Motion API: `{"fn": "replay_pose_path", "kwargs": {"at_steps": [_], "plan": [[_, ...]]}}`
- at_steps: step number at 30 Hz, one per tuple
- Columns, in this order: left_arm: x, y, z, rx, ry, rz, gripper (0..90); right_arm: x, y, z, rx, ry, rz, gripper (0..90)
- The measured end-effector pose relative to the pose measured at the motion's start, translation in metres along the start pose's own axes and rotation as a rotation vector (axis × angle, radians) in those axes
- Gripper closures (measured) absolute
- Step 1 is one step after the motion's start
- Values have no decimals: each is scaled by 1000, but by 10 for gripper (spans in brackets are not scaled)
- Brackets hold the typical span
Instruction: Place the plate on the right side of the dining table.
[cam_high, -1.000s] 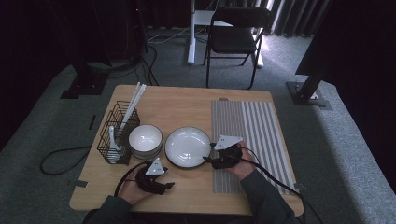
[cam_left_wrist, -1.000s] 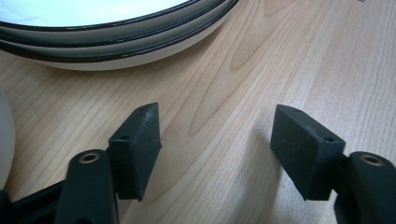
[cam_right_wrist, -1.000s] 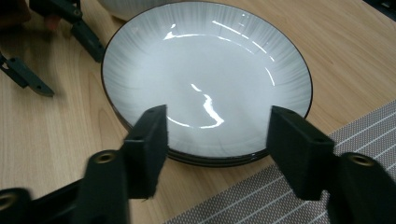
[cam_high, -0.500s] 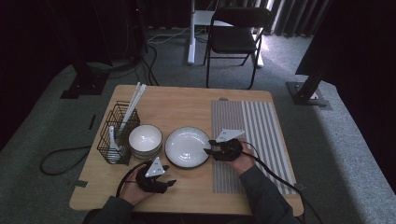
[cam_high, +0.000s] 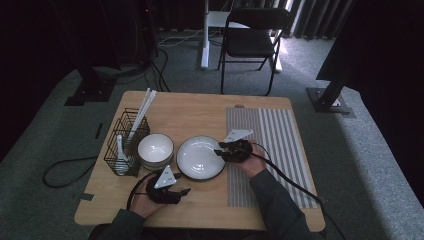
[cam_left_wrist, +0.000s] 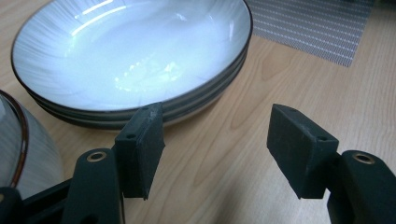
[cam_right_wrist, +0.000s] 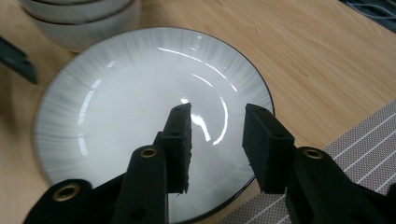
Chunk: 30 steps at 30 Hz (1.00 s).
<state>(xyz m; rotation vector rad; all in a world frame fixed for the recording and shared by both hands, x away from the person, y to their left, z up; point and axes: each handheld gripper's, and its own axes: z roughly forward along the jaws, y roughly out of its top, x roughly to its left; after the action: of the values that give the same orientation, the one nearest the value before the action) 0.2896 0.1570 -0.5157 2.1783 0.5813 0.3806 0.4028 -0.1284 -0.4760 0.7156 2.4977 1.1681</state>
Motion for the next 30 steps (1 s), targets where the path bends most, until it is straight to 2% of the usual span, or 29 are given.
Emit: {"fn": "replay_pose_path", "kwargs": {"at_steps": [11,15,16,22,26,30], "plan": [[2,6,9,-16,2,-4,368,-21,-5,20,33,-40,82,695],[2,7,9,-16,1,0,368,-25,-5,22,37,-39,100,711],[3,7,9,-17,-1,-4,368,-30,-6,26,37,-26,127,722],[3,6,9,-11,-4,-1,368,-37,-9,33,52,-12,181,735],[2,6,10,-4,-6,1,368,-41,-12,39,60,0,218,800],[3,7,10,-5,-9,-2,368,-43,-12,39,56,8,260,826]]}}
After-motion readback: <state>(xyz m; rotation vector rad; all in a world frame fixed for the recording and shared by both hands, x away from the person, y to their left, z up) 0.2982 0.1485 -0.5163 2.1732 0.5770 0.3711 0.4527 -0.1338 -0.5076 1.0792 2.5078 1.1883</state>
